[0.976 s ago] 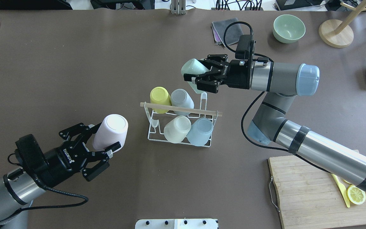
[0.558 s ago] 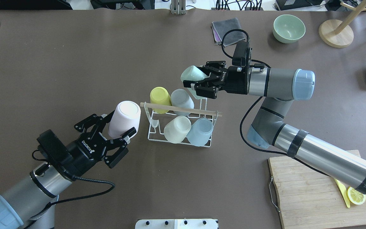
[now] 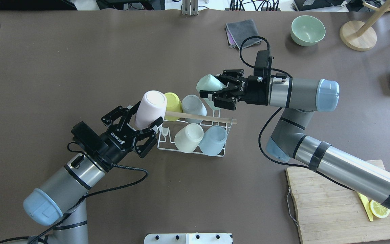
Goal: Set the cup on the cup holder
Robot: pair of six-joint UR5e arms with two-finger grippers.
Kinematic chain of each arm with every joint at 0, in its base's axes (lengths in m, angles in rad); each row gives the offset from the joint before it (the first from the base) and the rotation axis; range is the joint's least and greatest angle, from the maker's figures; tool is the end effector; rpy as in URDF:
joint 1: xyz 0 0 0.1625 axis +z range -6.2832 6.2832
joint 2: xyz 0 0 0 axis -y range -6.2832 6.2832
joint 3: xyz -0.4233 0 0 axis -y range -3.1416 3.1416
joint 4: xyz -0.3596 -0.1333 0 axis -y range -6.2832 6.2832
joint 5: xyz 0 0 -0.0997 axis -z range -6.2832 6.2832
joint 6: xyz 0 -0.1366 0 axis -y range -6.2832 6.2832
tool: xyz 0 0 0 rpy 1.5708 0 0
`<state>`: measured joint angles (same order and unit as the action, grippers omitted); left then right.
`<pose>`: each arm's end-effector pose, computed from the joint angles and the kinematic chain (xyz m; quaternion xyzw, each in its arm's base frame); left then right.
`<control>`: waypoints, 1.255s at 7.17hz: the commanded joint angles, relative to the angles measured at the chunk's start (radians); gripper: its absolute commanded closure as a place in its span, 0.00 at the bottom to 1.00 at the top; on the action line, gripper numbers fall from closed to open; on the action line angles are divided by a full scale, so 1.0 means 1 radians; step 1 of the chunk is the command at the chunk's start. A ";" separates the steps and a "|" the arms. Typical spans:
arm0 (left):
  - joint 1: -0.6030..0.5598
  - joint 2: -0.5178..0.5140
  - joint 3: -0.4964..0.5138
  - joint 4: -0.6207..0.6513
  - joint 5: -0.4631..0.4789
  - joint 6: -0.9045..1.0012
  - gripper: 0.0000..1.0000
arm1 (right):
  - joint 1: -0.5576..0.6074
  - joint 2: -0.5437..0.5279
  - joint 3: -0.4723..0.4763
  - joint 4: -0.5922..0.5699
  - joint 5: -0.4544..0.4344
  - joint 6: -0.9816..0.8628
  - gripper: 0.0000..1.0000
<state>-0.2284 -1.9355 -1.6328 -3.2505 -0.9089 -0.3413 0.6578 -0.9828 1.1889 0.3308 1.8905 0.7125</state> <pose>0.4574 -0.3294 0.2684 0.6673 0.5059 -0.0232 0.5460 -0.4569 -0.4672 0.2891 0.5329 -0.6773 -0.1865 0.4716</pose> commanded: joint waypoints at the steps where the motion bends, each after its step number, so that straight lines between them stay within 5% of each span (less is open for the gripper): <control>1: 0.000 -0.054 0.062 0.000 -0.004 -0.002 1.00 | -0.004 -0.008 -0.003 0.019 -0.027 0.001 1.00; 3: 0.000 -0.057 0.060 -0.009 -0.008 -0.001 1.00 | -0.006 -0.007 -0.015 0.019 -0.034 0.001 0.94; 4: 0.009 -0.057 0.060 -0.009 -0.007 -0.001 1.00 | -0.009 -0.007 -0.015 0.020 -0.044 0.001 0.01; 9: 0.027 -0.037 0.064 -0.011 -0.007 -0.002 1.00 | 0.052 -0.007 -0.005 0.019 -0.119 -0.011 0.00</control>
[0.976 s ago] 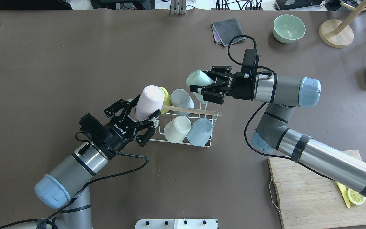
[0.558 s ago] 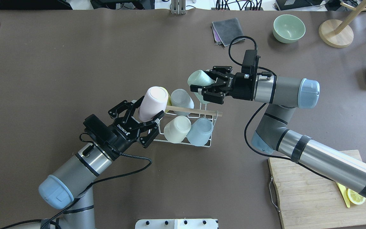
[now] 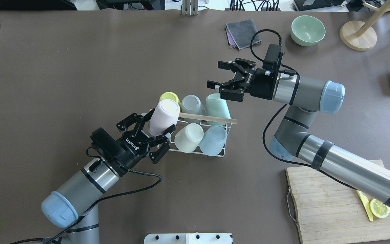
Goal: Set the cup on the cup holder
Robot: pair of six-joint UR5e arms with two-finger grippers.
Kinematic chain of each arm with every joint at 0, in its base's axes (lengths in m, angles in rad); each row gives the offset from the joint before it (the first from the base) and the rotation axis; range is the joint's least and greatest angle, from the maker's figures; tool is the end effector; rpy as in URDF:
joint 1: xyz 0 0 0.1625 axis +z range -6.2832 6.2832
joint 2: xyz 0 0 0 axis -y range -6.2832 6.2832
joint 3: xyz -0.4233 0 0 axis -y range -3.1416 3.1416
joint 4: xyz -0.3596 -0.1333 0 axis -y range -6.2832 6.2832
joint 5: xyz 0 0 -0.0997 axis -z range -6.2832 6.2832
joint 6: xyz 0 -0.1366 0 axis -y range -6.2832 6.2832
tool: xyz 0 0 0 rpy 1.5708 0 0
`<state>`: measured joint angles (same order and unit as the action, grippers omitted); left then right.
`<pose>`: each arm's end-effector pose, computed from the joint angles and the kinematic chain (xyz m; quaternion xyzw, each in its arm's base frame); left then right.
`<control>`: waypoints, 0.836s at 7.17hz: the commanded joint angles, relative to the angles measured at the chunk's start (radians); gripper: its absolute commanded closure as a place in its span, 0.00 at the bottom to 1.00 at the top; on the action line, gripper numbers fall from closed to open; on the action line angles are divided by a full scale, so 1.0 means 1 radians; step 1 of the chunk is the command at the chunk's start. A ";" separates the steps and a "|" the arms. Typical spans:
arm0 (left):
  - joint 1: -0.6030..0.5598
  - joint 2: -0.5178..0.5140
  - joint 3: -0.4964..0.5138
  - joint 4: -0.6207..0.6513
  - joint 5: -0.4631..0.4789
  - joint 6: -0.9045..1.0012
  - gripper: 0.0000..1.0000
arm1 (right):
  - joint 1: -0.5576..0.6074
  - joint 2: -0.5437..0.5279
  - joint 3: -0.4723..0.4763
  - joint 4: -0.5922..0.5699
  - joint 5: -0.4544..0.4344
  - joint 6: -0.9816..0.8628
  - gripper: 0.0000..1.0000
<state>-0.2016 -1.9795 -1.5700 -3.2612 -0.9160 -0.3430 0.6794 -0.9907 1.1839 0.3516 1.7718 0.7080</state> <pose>0.4874 -0.3206 0.2676 0.6591 0.5150 -0.0113 0.5479 -0.4373 -0.4895 0.2929 0.5688 -0.6560 -0.1318 0.4783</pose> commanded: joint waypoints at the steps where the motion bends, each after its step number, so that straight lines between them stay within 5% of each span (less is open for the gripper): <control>1: 0.001 0.007 0.008 0.000 0.000 -0.002 1.00 | 0.093 0.003 0.000 -0.032 0.038 -0.005 0.00; 3: 0.008 0.007 0.028 0.000 -0.001 -0.046 0.98 | 0.224 -0.002 0.078 -0.263 0.159 -0.005 0.00; 4: 0.008 0.007 0.030 0.001 -0.001 -0.048 0.72 | 0.245 -0.022 0.139 -0.387 0.170 -0.005 0.00; 5: 0.008 0.008 0.030 0.001 0.000 -0.047 0.01 | 0.250 -0.029 0.163 -0.460 0.164 -0.005 0.00; 6: 0.007 0.008 0.030 0.001 0.002 -0.048 0.01 | 0.252 -0.036 0.170 -0.511 0.157 -0.007 0.00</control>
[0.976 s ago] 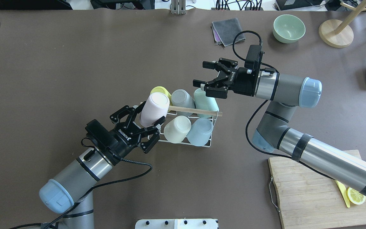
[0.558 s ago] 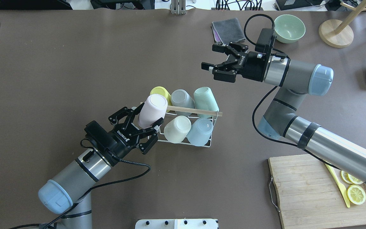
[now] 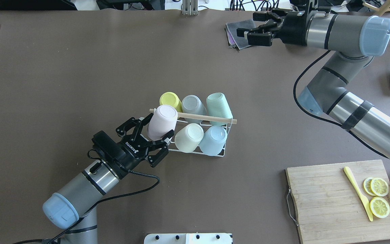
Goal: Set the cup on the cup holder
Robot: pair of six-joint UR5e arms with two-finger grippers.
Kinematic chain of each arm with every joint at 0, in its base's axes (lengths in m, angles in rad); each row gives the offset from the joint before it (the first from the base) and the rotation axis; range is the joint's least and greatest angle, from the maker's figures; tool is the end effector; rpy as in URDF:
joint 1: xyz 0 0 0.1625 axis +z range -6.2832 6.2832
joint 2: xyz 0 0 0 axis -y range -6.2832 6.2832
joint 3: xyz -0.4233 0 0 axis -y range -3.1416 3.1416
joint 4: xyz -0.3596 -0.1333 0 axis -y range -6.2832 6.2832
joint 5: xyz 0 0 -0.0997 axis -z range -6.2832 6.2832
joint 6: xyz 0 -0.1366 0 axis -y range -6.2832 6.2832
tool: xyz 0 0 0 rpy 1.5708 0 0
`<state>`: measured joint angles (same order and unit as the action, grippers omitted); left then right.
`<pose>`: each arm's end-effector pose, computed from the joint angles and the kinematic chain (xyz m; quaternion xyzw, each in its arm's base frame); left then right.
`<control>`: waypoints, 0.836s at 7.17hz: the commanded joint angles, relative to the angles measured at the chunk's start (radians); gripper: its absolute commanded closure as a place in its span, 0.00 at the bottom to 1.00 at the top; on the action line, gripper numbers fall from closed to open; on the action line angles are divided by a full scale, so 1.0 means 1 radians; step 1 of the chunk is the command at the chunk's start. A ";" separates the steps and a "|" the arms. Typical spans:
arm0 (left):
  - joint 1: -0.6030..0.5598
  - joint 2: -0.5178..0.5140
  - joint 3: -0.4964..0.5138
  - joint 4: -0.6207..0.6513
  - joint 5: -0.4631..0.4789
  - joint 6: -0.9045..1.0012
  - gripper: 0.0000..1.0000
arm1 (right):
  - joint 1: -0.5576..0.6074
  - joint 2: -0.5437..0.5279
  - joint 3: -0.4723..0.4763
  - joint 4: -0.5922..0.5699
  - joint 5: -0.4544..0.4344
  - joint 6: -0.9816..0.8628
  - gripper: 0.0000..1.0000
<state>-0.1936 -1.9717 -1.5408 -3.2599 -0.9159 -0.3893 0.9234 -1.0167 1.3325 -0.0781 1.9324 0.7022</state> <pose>0.4972 -0.3181 0.2830 0.6431 0.5222 -0.0117 0.5599 -0.3334 -0.5819 0.2838 0.5342 -0.5698 -0.1246 0.6118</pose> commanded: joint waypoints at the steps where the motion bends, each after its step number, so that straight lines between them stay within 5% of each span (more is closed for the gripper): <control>1: -0.001 0.002 0.001 0.002 0.002 -0.005 0.01 | 0.008 -0.016 0.024 -0.112 -0.006 -0.001 0.00; 3: -0.013 0.010 -0.005 0.023 0.006 -0.031 0.01 | 0.047 -0.043 0.116 -0.287 -0.009 -0.004 0.00; 4: -0.016 0.057 -0.071 0.166 0.011 -0.058 0.01 | 0.055 -0.124 0.287 -0.509 -0.019 -0.006 0.00; 5: -0.017 0.155 -0.243 0.435 0.002 -0.150 0.01 | 0.054 -0.193 0.409 -0.672 -0.047 -0.024 0.00; 6: -0.020 0.260 -0.410 0.680 -0.070 -0.254 0.01 | 0.057 -0.222 0.434 -0.743 -0.047 -0.029 0.00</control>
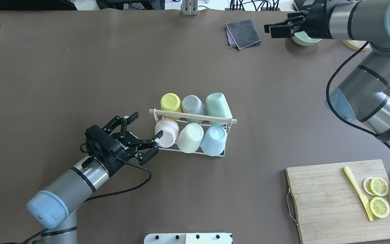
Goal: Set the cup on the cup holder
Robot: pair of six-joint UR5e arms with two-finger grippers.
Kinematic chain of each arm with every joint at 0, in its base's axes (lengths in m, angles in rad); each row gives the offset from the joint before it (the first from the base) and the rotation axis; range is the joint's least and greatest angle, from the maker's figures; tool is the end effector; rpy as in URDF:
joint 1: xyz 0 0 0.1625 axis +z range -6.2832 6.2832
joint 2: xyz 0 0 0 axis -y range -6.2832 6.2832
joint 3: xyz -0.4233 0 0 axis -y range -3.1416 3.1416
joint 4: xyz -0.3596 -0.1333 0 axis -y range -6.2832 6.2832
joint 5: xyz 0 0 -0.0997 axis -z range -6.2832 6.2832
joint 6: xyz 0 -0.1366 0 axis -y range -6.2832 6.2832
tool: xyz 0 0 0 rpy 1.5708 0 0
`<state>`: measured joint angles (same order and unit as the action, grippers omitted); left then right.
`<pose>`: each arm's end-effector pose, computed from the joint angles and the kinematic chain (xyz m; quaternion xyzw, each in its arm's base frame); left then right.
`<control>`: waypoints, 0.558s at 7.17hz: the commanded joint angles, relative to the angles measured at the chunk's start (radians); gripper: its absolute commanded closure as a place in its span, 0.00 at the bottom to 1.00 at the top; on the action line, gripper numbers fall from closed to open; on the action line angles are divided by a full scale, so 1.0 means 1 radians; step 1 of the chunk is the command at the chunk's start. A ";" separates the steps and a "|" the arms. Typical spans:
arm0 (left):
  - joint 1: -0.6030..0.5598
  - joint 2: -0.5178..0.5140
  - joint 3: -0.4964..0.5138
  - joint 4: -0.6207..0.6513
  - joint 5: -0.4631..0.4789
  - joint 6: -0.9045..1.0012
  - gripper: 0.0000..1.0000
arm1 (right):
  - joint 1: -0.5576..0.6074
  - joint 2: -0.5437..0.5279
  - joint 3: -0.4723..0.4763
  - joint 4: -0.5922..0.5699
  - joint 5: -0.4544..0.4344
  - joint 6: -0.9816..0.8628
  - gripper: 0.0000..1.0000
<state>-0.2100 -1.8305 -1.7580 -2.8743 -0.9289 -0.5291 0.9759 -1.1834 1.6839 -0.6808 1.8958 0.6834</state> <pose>0.4665 -0.3193 0.2986 0.5906 0.4720 0.0241 0.6541 -0.2735 -0.5643 0.3070 0.4332 -0.4768 -0.0700 0.7616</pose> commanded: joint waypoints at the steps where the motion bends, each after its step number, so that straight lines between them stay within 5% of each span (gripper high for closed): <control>1: -0.038 0.176 -0.248 0.391 -0.161 -0.188 0.01 | 0.012 -0.085 0.103 -0.246 -0.011 -0.010 0.00; 3: -0.141 0.238 -0.270 0.525 -0.400 -0.235 0.01 | 0.068 -0.097 0.202 -0.708 -0.004 -0.019 0.00; 4: -0.269 0.259 -0.270 0.620 -0.598 -0.236 0.01 | 0.096 -0.098 0.214 -0.876 0.000 -0.053 0.00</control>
<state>-0.3542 -1.6017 -2.0193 -2.3632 -1.3164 -0.7501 1.0386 -1.2768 1.8654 -1.3171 1.8912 0.6591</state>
